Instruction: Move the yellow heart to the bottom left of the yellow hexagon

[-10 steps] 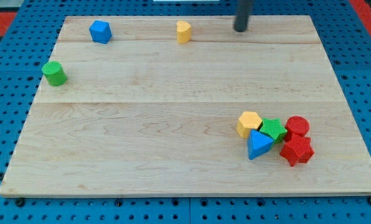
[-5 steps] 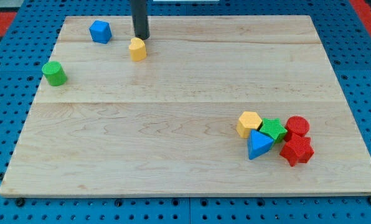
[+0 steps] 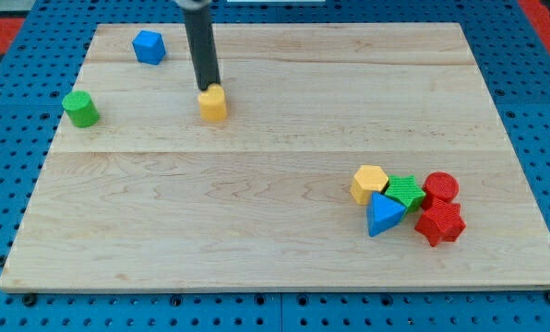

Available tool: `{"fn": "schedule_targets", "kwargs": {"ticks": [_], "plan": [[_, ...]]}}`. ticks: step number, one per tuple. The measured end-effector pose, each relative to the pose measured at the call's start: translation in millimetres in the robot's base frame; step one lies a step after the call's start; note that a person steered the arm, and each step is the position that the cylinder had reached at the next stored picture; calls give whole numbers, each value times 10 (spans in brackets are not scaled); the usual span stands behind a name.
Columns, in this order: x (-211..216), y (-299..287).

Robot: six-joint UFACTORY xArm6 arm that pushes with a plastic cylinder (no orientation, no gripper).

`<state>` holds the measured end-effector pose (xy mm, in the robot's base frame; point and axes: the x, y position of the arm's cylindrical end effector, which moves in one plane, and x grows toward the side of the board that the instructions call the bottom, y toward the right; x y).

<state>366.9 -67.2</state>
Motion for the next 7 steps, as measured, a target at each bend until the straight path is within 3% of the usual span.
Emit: {"fn": "schedule_targets", "kwargs": {"ticks": [1, 3, 4, 6, 7], "plan": [[387, 653], [178, 421], [235, -267], [1299, 875], [714, 128]]}}
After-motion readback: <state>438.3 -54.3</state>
